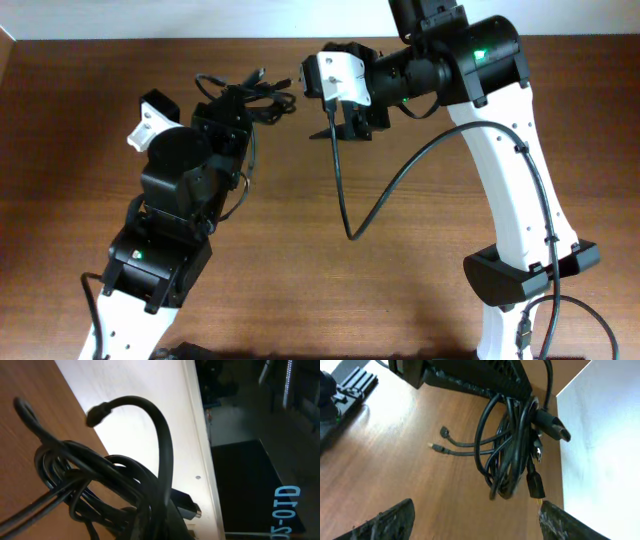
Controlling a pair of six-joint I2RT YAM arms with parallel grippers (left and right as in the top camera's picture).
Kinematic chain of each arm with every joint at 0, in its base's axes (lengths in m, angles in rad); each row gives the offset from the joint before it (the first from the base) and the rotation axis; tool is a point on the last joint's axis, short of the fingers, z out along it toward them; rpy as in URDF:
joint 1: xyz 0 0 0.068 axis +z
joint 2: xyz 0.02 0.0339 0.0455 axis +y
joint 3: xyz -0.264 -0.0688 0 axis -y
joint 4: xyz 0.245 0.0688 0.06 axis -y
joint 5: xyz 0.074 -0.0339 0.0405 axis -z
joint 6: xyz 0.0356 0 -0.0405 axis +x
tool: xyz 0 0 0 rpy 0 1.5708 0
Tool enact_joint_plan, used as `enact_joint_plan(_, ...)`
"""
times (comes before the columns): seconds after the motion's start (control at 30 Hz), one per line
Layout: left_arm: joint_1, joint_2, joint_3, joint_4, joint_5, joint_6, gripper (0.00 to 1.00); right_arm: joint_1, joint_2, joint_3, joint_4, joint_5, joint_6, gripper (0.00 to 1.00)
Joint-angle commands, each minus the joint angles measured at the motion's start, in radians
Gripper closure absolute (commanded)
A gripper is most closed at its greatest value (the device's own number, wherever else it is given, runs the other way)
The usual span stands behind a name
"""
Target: Untangle cables
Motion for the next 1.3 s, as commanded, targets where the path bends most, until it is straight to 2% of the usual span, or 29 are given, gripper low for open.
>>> enact_joint_plan(0.0, -0.001, -0.003, 0.010, 0.014, 0.041, 0.020, 1.00, -0.004, 0.003, -0.002, 0.036, 0.001, 0.001, 0.20)
enact_joint_plan(0.1, -0.001, 0.001, 0.010, 0.067, 0.146, 0.020, 1.00, -0.003, 0.003, -0.002, 0.042, -0.018, 0.001, 0.20)
enact_joint_plan(0.13, -0.012, 0.009, 0.010, 0.104, 0.191, 0.020, 1.00, -0.003, 0.003, -0.002, 0.046, -0.018, 0.001, 0.28)
enact_joint_plan(0.2, -0.055, 0.019, 0.010, 0.143, 0.196, 0.020, 1.00, -0.003, 0.003, -0.002, 0.045, -0.018, 0.006, 0.59)
enact_joint_plan(0.27, -0.078, 0.029, 0.010, 0.152, 0.195, 0.020, 1.00, -0.003, 0.003, -0.002, 0.043, -0.018, 0.006, 0.96)
enact_joint_plan(0.37, -0.080, 0.034, 0.010, 0.137, 0.196, 0.021, 1.00, -0.031, 0.003, -0.002, 0.046, -0.011, 0.078, 0.96)
enact_joint_plan(0.47, -0.077, 0.034, 0.010, 0.085, 0.179, 0.058, 0.73, -0.070, 0.003, -0.002, 0.036, -0.032, 0.145, 0.96)
enact_joint_plan(0.53, -0.077, 0.036, 0.010, 0.048, 0.153, 0.058, 0.34, -0.077, 0.003, -0.002, 0.026, -0.032, 0.145, 0.96)
enact_joint_plan(0.57, -0.077, 0.036, 0.010, 0.025, 0.131, 0.075, 0.18, -0.077, 0.003, -0.002, 0.024, -0.032, 0.144, 0.96)
enact_joint_plan(0.6, -0.077, 0.036, 0.010, 0.022, 0.128, 0.161, 0.05, -0.076, 0.003, -0.002, 0.025, -0.032, 0.144, 0.96)
enact_joint_plan(0.67, -0.077, 0.036, 0.010, 0.005, 0.128, 0.328, 0.04, -0.077, 0.003, -0.002, 0.023, -0.033, 0.145, 0.96)
enact_joint_plan(0.77, -0.077, 0.036, 0.010, -0.007, 0.128, 0.739, 0.02, -0.076, 0.003, -0.002, 0.017, -0.064, 0.145, 0.96)
enact_joint_plan(0.8, -0.077, 0.036, 0.010, -0.022, 0.127, 0.836, 0.03, -0.076, 0.003, -0.002, 0.019, -0.071, 0.144, 0.96)
enact_joint_plan(0.9, -0.077, 0.036, 0.009, -0.051, 0.127, 0.981, 0.10, -0.076, 0.003, -0.001, 0.029, -0.078, 0.145, 0.96)
enact_joint_plan(0.97, -0.077, 0.036, 0.008, -0.066, 0.127, 1.102, 0.14, -0.083, 0.002, 0.000, 0.045, -0.091, 0.208, 0.96)
enact_joint_plan(1.0, -0.077, 0.037, 0.008, -0.079, 0.127, 1.161, 0.15, -0.094, 0.001, 0.000, 0.056, -0.137, 0.235, 0.96)
enact_joint_plan(1.03, -0.077, 0.042, 0.008, -0.101, 0.121, 1.217, 0.15, -0.127, -0.001, 0.000, 0.082, -0.263, 0.287, 0.96)
enact_joint_plan(1.07, -0.077, 0.051, 0.007, -0.122, 0.105, 1.222, 0.15, -0.179, -0.001, 0.000, 0.116, -0.455, 0.342, 0.96)
enact_joint_plan(1.1, -0.077, 0.065, 0.007, -0.123, 0.109, 1.222, 0.16, -0.223, -0.001, 0.000, 0.122, -0.556, 0.377, 0.96)
enact_joint_plan(1.17, -0.077, 0.086, 0.007, -0.124, 0.109, 1.223, 0.16, -0.267, -0.002, 0.000, 0.122, -0.567, 0.449, 0.96)
enact_joint_plan(1.2, -0.077, 0.097, 0.007, -0.123, 0.109, 1.225, 0.21, -0.287, -0.003, 0.000, 0.121, -0.588, 0.475, 0.96)
enact_joint_plan(1.27, -0.077, 0.122, 0.007, -0.124, 0.109, 1.227, 0.24, -0.291, -0.003, 0.000, 0.122, -0.620, 0.475, 0.96)
